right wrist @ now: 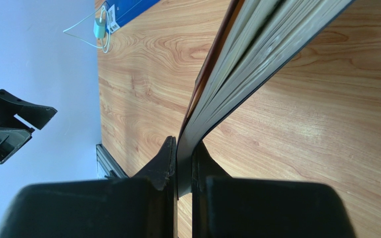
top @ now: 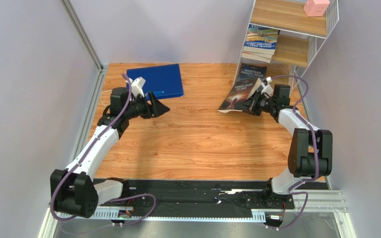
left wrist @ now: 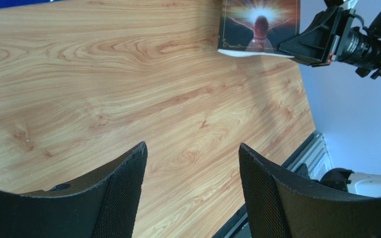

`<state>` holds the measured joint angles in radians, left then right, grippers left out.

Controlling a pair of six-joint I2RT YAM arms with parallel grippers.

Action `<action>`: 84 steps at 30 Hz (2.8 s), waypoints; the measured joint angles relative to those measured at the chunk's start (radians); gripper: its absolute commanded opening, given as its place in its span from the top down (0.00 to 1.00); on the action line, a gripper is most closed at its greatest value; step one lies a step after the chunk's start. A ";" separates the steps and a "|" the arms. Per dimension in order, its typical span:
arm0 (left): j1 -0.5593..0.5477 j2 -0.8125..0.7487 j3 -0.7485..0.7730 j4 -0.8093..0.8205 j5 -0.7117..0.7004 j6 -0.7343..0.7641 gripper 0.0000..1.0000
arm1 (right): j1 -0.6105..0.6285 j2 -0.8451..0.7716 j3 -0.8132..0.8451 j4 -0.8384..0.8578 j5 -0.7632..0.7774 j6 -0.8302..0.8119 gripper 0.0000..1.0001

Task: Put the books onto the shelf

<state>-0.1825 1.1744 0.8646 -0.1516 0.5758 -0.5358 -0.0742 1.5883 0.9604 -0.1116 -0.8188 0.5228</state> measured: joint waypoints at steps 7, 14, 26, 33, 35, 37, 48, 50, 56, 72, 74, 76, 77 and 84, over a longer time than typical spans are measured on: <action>0.000 0.010 -0.032 0.017 0.011 0.000 0.28 | -0.009 0.024 0.092 -0.055 0.028 -0.028 1.00; 0.000 0.010 -0.042 0.020 0.018 0.002 0.28 | -0.026 0.139 0.266 -0.159 0.073 -0.064 1.00; 0.000 0.010 -0.073 0.042 0.026 0.000 0.28 | -0.026 0.329 0.505 -0.435 0.283 -0.115 0.99; 0.000 0.011 -0.091 0.073 0.034 -0.008 0.28 | -0.011 0.348 0.619 -0.526 0.425 -0.132 0.95; 0.000 0.012 -0.095 0.078 0.039 -0.009 0.29 | -0.009 0.364 0.646 -0.539 0.448 -0.132 0.92; 0.000 0.012 -0.100 0.083 0.044 -0.011 0.29 | -0.008 0.390 0.674 -0.554 0.472 -0.137 0.87; 0.000 0.011 -0.112 0.089 0.053 -0.012 0.29 | 0.006 0.407 0.651 -0.543 0.582 -0.152 0.21; 0.000 0.011 -0.112 0.089 0.053 -0.012 0.29 | 0.006 0.407 0.629 -0.536 0.592 -0.150 0.21; 0.000 0.007 -0.119 0.089 0.056 -0.012 0.29 | 0.015 0.382 0.578 -0.527 0.658 -0.153 0.32; 0.000 -0.016 -0.157 0.089 0.056 -0.011 0.29 | 0.215 0.288 0.489 -0.578 0.793 -0.192 1.00; 0.000 -0.019 -0.157 0.090 0.056 -0.011 0.29 | 0.211 0.333 0.526 -0.604 0.821 -0.192 1.00; 0.000 -0.019 -0.157 0.090 0.056 -0.011 0.29 | 0.208 0.383 0.562 -0.629 0.847 -0.192 1.00; 0.000 -0.019 -0.157 0.089 0.056 -0.011 0.29 | 0.208 0.406 0.577 -0.640 0.864 -0.192 1.00; 0.000 -0.019 -0.157 0.089 0.056 -0.008 0.29 | 0.204 0.495 0.666 -0.724 0.963 -0.192 1.00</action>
<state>-0.1825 1.1557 0.7074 -0.0624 0.6315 -0.5438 0.1299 2.0830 1.6260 -0.8360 0.1444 0.3309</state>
